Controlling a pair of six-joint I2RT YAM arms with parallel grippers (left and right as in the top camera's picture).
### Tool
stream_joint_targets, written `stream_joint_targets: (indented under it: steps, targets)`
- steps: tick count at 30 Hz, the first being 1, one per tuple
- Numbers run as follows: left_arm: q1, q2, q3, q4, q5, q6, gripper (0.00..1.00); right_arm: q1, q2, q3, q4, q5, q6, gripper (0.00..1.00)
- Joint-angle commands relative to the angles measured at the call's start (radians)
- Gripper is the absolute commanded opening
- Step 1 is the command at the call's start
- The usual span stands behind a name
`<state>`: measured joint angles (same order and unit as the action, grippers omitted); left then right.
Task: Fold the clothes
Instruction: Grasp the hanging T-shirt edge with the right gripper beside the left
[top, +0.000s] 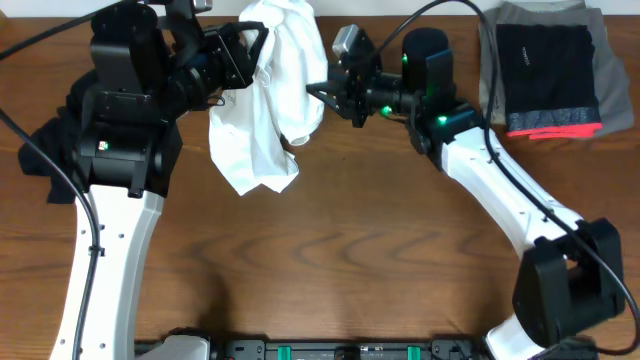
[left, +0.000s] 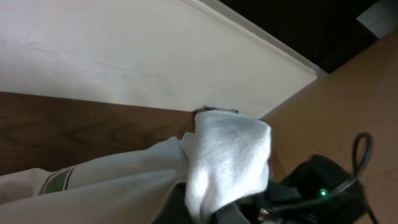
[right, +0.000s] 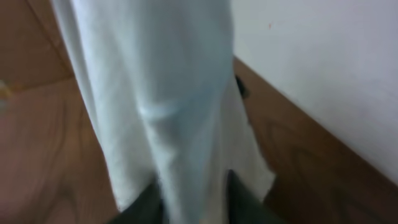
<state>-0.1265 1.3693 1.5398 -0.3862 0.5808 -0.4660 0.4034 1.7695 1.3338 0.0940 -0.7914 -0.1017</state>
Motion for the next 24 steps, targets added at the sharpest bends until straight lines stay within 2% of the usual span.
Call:
stream_joint_targets:
  steps: [1,5,11,15,19,24]
  targets:
    - [-0.003,-0.004,0.018,0.004,0.014,0.025,0.06,0.009,0.01,0.008,-0.007,-0.047,0.027,0.03]
    - [-0.003,-0.004,0.018,-0.035,0.013,0.06,0.06,-0.021,0.009,0.008,0.008,-0.045,0.071,0.01]
    - [-0.003,-0.004,0.015,-0.208,0.006,0.144,0.06,-0.105,0.001,0.013,0.029,-0.084,0.109,0.01]
    - [-0.003,-0.003,0.014,-0.332,-0.1,0.163,0.06,-0.166,-0.029,0.015,0.012,-0.092,0.108,0.01]
    - [-0.003,-0.003,0.014,-0.409,-0.224,0.169,0.06,-0.238,-0.091,0.019,-0.082,-0.048,0.04,0.01]
    - [-0.003,-0.003,0.014,-0.414,-0.235,0.204,0.06,-0.27,-0.179,0.046,-0.296,0.181,-0.1,0.01]
